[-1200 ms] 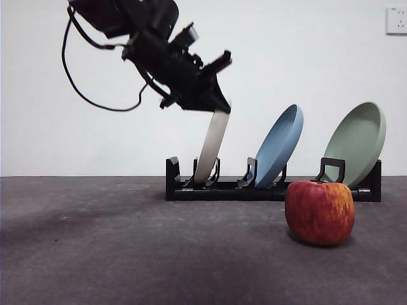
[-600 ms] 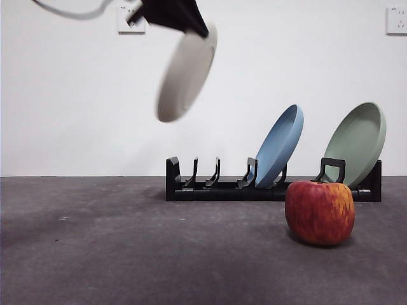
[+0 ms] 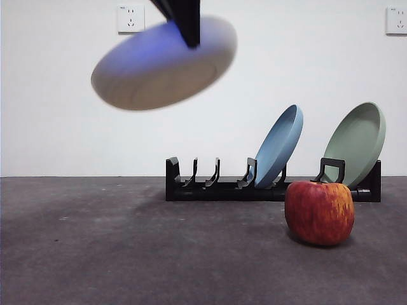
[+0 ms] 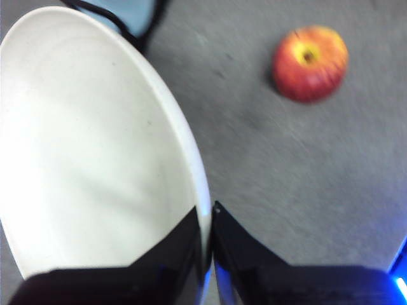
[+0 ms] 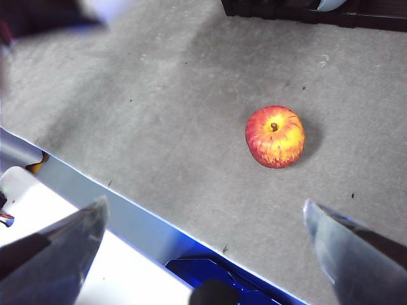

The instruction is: Take the yellow plate from the plate rack,put the plate on the table,take the apple from the table,put the apple in the plate

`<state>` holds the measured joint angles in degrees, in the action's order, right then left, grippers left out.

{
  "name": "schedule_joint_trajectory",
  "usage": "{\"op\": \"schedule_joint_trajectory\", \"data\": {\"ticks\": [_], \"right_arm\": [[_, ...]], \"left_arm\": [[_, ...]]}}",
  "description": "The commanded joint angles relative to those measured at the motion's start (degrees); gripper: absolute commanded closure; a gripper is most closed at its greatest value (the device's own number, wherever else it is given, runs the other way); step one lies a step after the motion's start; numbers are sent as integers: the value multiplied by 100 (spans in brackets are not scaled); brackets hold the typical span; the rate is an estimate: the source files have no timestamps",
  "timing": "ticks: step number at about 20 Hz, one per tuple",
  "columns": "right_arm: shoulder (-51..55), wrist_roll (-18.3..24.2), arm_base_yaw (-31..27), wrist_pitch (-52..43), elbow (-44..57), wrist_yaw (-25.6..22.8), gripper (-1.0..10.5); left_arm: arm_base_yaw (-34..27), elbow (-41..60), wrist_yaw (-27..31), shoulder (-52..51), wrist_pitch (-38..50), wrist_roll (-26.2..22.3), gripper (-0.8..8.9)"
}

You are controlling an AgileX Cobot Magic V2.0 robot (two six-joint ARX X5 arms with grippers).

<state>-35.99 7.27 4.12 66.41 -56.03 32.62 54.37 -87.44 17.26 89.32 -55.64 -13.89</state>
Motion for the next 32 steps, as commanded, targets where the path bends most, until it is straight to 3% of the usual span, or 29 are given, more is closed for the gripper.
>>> {"op": "schedule_joint_trajectory", "data": {"ticks": [1, 7, 15, 21, 23, 25, 28, 32], "right_arm": [[-2, -35, 11, -13, -7, 9, 286], [-2, -35, 11, -13, -7, 9, 286], [-4, -35, 11, -13, -7, 7, 286], [-9, -33, 11, -13, -7, 9, 286], [-9, -35, 11, -13, -7, 9, 286], [-9, -35, 11, -11, -7, 9, 286], [-9, -35, 11, -13, -7, 7, 286], [-199, -35, 11, -160, -7, 2, 286]], "left_arm": [[120, 678, 72, 28, 529, 33, 820], [496, 2404, 560, 247, 2227, 7, 820], [820, 3001, 940, 1102, 3187, -120, 820], [894, 3001, 920, 1228, 3222, -74, 795], [887, 3001, 918, 1228, 3161, -70, 641], [903, 2999, 927, 1217, 3163, -68, 554], [903, 2997, 968, 1012, 3152, -46, 554], [916, 2806, 957, 227, 2798, 426, 554]]}}
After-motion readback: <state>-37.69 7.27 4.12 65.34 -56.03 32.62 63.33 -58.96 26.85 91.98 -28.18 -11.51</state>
